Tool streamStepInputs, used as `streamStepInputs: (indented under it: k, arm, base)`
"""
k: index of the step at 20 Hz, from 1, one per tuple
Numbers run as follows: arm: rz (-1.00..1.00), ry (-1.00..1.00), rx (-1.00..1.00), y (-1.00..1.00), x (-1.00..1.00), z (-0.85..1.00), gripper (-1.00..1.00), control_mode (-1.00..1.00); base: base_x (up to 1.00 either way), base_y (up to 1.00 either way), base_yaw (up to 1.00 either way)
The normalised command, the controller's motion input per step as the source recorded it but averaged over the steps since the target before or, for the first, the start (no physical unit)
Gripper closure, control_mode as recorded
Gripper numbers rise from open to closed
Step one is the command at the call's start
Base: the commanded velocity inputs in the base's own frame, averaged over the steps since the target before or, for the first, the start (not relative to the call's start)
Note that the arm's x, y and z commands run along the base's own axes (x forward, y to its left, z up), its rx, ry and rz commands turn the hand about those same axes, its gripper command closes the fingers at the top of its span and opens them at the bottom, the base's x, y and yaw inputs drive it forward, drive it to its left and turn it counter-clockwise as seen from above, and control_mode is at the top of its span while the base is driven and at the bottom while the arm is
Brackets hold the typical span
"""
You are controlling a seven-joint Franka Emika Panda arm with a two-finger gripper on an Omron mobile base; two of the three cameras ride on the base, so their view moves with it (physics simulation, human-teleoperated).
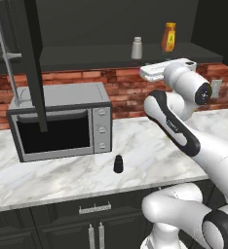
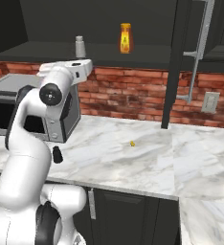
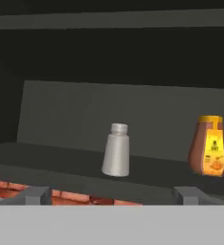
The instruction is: Pick the shaker and shaker from the counter and place them in the cabinet.
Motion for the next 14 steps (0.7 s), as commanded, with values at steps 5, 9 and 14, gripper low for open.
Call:
streamStepInputs:
  k: [5, 9, 14]
  arm:
    - [0.1, 0.12, -0.01, 0.0, -0.51, -0.5, -1.0, -1.0]
    - [0.1, 0.17, -0.04, 0.0, -0.33, -0.69, -1.0, -1.0]
    - [0.1, 0.17, -0.03, 0.0, -0.14, -0.75, -1.0, -1.0]
  base:
    - [0.0, 0.0, 0.0]
    - [0.0, 0.0, 0.0]
    - [0.0, 0.0, 0.0]
